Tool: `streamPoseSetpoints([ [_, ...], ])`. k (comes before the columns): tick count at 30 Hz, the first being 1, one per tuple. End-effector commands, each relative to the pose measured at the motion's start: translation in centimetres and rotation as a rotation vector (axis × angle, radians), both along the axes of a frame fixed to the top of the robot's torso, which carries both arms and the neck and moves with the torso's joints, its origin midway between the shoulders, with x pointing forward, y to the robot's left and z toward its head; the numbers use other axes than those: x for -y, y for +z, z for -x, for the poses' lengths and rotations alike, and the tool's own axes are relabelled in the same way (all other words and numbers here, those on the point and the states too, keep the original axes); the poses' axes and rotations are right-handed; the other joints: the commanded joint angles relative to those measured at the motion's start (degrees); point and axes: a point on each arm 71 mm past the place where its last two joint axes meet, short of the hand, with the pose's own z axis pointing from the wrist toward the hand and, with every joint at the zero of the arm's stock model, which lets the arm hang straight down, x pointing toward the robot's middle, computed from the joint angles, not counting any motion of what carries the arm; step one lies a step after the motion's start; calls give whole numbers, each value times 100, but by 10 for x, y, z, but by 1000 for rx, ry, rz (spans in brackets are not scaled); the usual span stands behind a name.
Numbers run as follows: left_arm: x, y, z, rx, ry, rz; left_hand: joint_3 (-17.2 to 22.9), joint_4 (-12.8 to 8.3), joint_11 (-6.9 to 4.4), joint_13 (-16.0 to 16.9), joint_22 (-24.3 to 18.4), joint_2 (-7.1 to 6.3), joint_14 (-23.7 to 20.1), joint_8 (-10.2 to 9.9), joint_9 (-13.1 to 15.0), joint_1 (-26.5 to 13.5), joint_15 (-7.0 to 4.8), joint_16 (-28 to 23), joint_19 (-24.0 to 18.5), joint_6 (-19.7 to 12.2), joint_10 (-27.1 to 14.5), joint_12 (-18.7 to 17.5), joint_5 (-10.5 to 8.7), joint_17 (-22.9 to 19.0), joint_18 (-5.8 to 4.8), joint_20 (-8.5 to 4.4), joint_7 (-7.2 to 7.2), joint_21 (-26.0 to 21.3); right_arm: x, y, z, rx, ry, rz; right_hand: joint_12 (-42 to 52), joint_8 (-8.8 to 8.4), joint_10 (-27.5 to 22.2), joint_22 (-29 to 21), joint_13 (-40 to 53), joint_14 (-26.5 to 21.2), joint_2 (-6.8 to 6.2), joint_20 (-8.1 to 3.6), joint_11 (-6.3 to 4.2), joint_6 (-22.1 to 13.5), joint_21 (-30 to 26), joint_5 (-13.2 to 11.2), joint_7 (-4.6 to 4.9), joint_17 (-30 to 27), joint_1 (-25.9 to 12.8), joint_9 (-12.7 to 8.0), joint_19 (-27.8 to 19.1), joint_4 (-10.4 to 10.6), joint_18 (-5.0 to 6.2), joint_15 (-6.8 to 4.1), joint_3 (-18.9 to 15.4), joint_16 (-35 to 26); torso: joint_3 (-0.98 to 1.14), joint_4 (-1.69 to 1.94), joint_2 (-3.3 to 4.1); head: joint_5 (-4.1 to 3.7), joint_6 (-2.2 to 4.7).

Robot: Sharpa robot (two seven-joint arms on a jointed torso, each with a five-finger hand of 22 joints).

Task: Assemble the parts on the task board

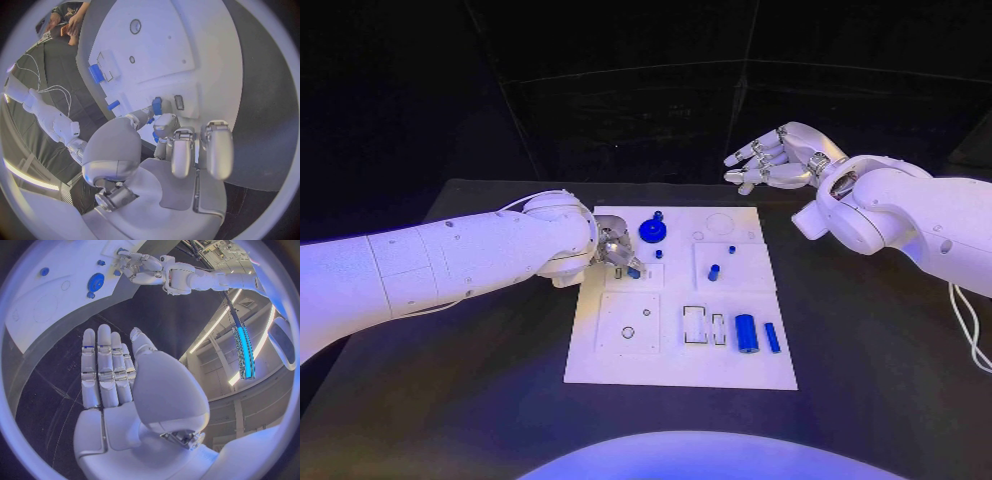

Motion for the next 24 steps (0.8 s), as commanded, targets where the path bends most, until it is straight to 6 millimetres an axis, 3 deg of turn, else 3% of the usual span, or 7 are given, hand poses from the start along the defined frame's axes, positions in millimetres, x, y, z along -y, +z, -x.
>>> streamPoseSetpoints([
  [1,1,-3,2,-20,-15,-19,-80,43,-8,22,348,-12,596,42,11,-111,-34,18,173,52,56,31,11,1509,-18,-42,-4,-11,-1,2,0,8,12,-3,-36,-27,-43,-8,-8,-36,-3,37,4,-29,-26,22,24,-10,37,-1,-8,5,62,22,29,-36,2,-5,1,2,-4],
  [17,1,-3,0,-13,-8,-16,-301,220,-27,90,379,-16,596,98,29,-349,-52,18,186,103,94,114,9,1509,-24,-60,-28,1,-3,1,-1,8,16,-3,-50,-27,-60,-17,-17,-49,-3,43,11,-31,-42,23,29,-12,34,-2,-15,8,61,28,31,-53,3,0,0,-20,-28],
  [24,2,-3,-1,-12,-7,-17,-608,364,-34,107,389,-50,596,138,21,-518,-58,18,190,140,111,144,-5,1509,-26,-67,-35,1,-3,1,-1,8,16,-3,-57,-28,-69,-22,-22,-56,-4,47,15,-31,-51,23,33,-14,26,-2,-20,12,61,33,30,-63,1,2,0,-24,-34],
])
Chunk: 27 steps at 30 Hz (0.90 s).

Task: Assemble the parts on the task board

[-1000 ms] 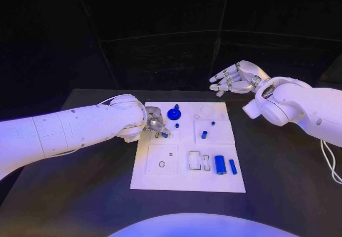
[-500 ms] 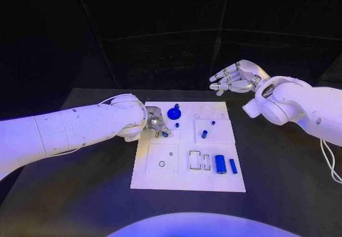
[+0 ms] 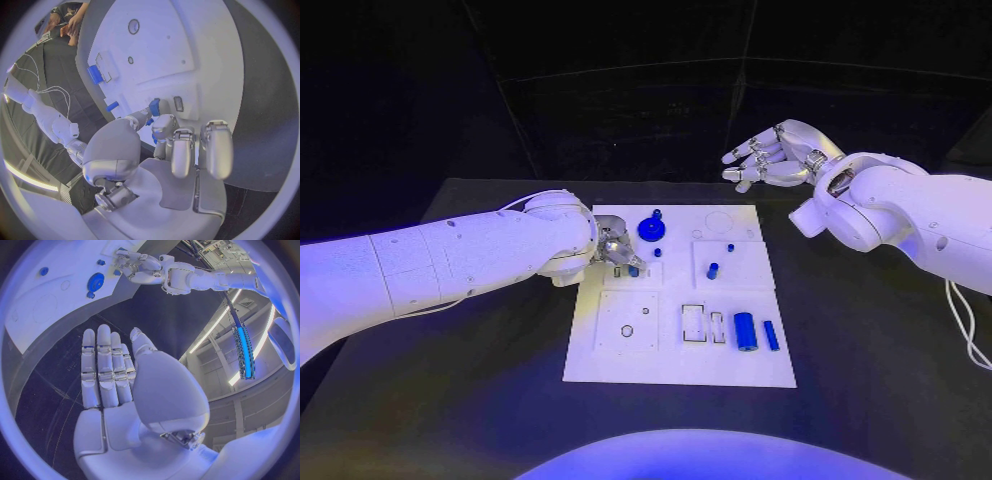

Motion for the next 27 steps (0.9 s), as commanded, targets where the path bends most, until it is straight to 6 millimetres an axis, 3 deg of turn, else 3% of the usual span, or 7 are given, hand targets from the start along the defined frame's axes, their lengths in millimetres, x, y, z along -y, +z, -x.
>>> streamPoseSetpoints([
  [1,0,0,0,-5,-5,-10,-164,62,-2,11,394,-16,616,31,-2,-99,-37,18,213,51,44,31,-15,1509,-27,-47,-6,3,-1,2,0,8,13,-3,-39,-28,-51,-13,-13,-39,-5,27,-3,-12,-35,23,14,-9,22,-2,0,15,60,14,29,-46,-1,4,0,-2,-9],
  [9,-1,0,-1,0,1,-8,-897,320,-11,23,407,-135,616,57,-36,-294,-46,18,218,72,51,52,-40,1509,-28,-55,-20,1,-1,2,0,8,12,-3,-47,-30,-61,-20,-18,-47,-9,32,3,-16,-47,21,18,-11,10,-2,-6,22,60,20,24,-59,-1,5,1,-7,-11],
  [11,-1,0,-1,2,4,-6,-1081,377,-16,21,409,-144,616,62,-46,-288,-51,18,219,73,51,53,-118,1509,-29,-59,-26,0,-1,2,0,8,12,-3,-49,-31,-64,-23,-20,-50,-11,34,4,-18,-51,21,19,-11,7,-3,-8,24,60,21,23,-63,-3,5,1,-8,-17],
  [14,-2,1,-1,8,8,-2,-1433,487,-29,20,412,-113,616,73,-70,-209,-55,18,219,74,51,55,-316,1509,-29,-63,-24,-4,-1,2,0,8,12,-3,-55,-32,-72,-27,-24,-56,-12,37,8,-22,-60,21,22,-13,2,-3,-11,27,60,25,22,-71,-6,6,2,-10,-14],
  [22,-4,5,1,25,22,18,-1829,624,-25,4,395,-100,616,83,-95,-118,-61,18,213,66,44,44,-343,1509,-23,-74,-34,-23,-1,1,-1,9,9,-2,-69,-36,-90,-40,-35,-72,-13,46,17,-32,-82,22,29,-16,-15,-4,-21,38,60,34,18,-94,-4,6,-4,-10,-5],
  [27,-7,24,-3,40,23,46,-2024,645,-12,-105,281,-44,616,61,-119,67,-55,18,171,2,-29,-58,-342,1509,1,-74,-15,-105,0,1,-2,9,7,-1,-74,-36,-96,-44,-38,-77,-10,49,20,-35,-90,23,31,-17,-20,-4,-25,42,59,37,18,-101,-1,6,-6,-18,15],
])
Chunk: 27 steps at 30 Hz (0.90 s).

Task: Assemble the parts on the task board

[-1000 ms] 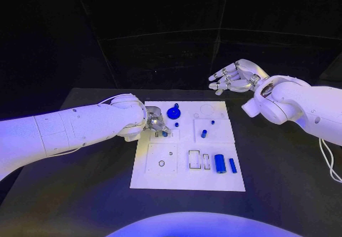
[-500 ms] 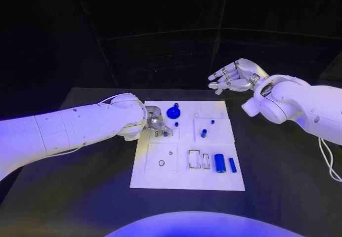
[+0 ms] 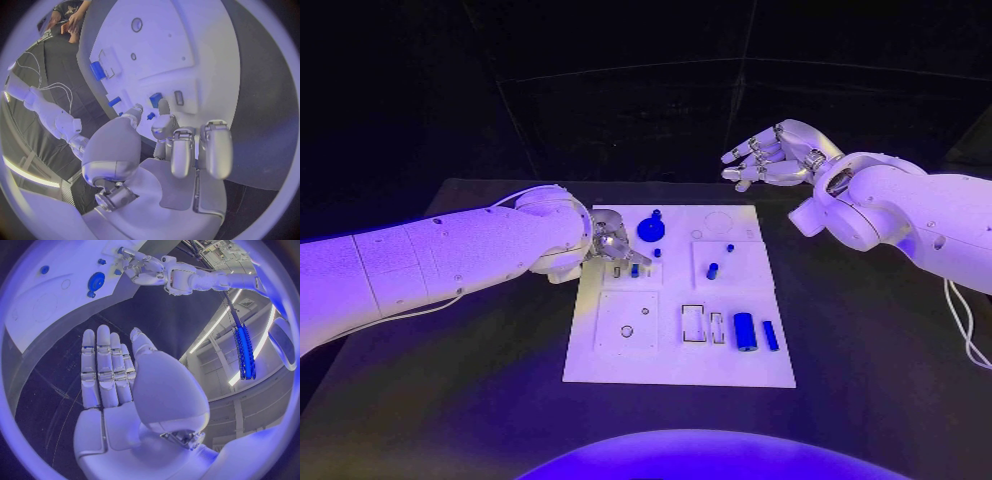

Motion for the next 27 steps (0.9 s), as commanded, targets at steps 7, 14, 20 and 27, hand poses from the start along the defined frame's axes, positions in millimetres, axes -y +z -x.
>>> streamPoseSetpoints([
  [7,-20,42,-20,-2,-13,-31,-352,25,137,-394,19,164,596,-306,-219,394,72,18,67,-406,-294,-378,-27,1509,54,39,179,-244,1,1,-1,8,6,-1,-33,-37,-38,-11,-10,-39,-7,32,2,-16,-25,24,13,-8,-22,-4,-8,27,60,-3,2,-43,9,3,-1,5,55],
  [14,-42,61,-48,12,44,-65,-557,43,224,-408,11,273,596,-544,-446,594,143,18,66,-477,-313,-368,-31,1509,56,120,273,-262,0,1,-2,7,5,-1,-36,-37,-42,-14,-13,-42,-6,34,3,-18,-30,26,13,-9,-21,-4,-10,28,60,-1,4,-48,-4,-6,15,28,93],
  [20,-44,62,-63,-1,63,-86,-627,61,233,-400,33,324,596,-584,-508,648,153,18,75,-445,-311,-351,-31,1509,54,136,281,-250,-1,1,-2,7,8,-1,-36,-37,-42,-14,-13,-42,-6,34,3,-18,-30,26,13,-9,-21,-4,-10,28,60,-1,4,-48,-6,-11,20,45,92],
  [27,-43,55,-74,-28,81,-110,-692,97,235,-404,53,362,596,-603,-547,656,157,18,82,-414,-312,-345,-32,1509,51,143,282,-240,-3,1,-2,6,11,-1,-36,-37,-42,-14,-13,-42,-6,34,3,-18,-30,26,13,-9,-21,-4,-10,28,60,-1,4,-48,-6,-5,18,54,75],
])
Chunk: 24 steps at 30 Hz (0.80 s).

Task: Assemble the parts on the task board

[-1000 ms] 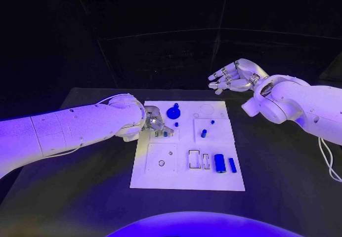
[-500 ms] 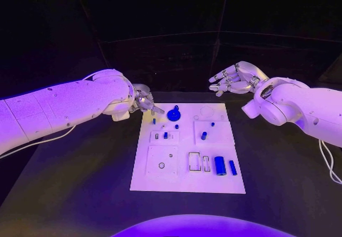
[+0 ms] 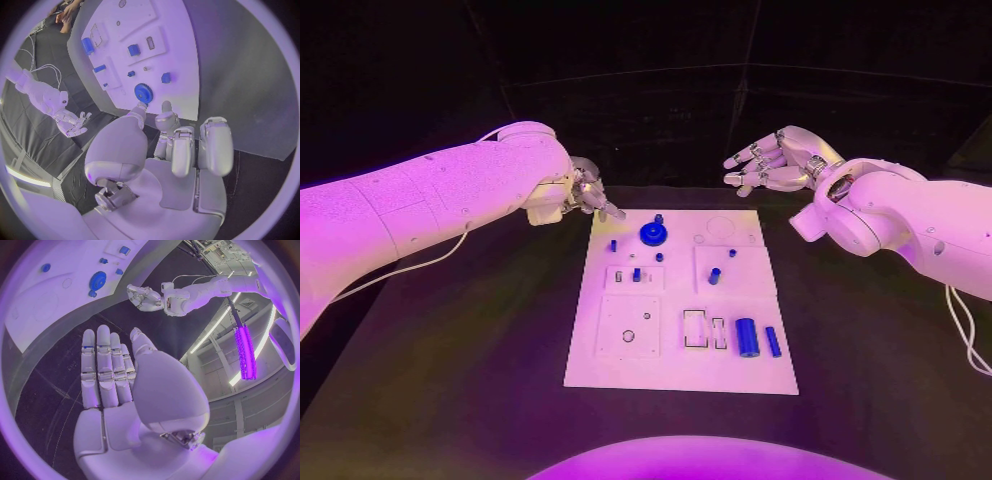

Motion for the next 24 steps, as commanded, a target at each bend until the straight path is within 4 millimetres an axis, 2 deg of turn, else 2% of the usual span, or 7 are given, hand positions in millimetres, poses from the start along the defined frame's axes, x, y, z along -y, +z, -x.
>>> streamPoseSetpoints([
  [1,0,-7,-2,-51,-15,-20,-88,32,40,-3,56,38,605,-30,-29,40,43,18,80,49,5,18,-33,1509,50,43,-6,-11,-2,2,0,6,14,-3,-36,-37,-43,-9,-9,-42,-6,34,3,-18,-32,26,14,-5,-21,-4,-10,28,60,-1,4,-25,1,-1,-1,9,-12],
  [8,3,-21,-5,-79,-5,-32,-206,96,36,-2,65,58,605,-41,-72,29,42,18,83,97,8,31,-34,1509,50,47,-12,-9,-4,1,0,8,18,-4,-39,-38,-46,-13,-12,-46,-1,36,3,-20,-39,29,14,-6,-16,-4,-12,26,60,0,9,-32,-2,-8,-2,16,-17],
  [24,8,-41,-5,-135,-13,-55,-292,102,27,-15,73,72,605,-32,-99,96,36,18,85,156,-1,29,-34,1509,49,44,-26,-6,-5,1,0,10,22,-6,-40,-38,-48,-15,-13,-47,5,37,3,-22,-43,32,15,-6,-10,-4,-13,25,61,0,14,-36,7,0,-8,6,-43],
])
